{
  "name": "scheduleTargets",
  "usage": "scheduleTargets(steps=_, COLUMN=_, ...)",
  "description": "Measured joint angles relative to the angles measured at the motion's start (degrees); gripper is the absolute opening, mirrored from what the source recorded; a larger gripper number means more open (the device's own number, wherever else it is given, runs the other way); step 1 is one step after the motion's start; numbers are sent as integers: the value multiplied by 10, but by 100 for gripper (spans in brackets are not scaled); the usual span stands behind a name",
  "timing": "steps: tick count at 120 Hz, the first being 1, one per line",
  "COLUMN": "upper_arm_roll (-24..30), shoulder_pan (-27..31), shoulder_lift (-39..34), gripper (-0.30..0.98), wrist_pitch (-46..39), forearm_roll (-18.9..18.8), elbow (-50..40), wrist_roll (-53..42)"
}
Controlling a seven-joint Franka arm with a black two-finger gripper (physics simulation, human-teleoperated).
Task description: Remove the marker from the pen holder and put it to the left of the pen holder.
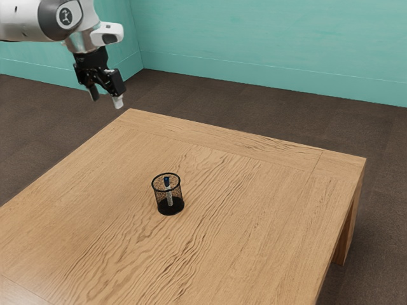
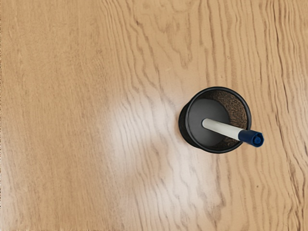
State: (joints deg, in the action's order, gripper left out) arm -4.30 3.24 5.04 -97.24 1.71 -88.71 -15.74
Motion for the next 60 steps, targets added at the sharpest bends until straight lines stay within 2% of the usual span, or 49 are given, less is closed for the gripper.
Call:
scheduleTargets(steps=33, upper_arm_roll=2, shoulder_pan=1, shoulder_lift=22, gripper=69, wrist_pitch=1, forearm_roll=-5, elbow=-3, wrist_roll=14)
scheduleTargets(steps=48, upper_arm_roll=45, shoulder_pan=-15, shoulder_lift=23, gripper=69, wrist_pitch=-9, forearm_roll=-58, elbow=-32, wrist_roll=10)
scheduleTargets(steps=60, upper_arm_roll=63, shoulder_pan=-48, shoulder_lift=23, gripper=69, wrist_pitch=-69, forearm_roll=-83, elbow=-98, wrist_roll=-19)
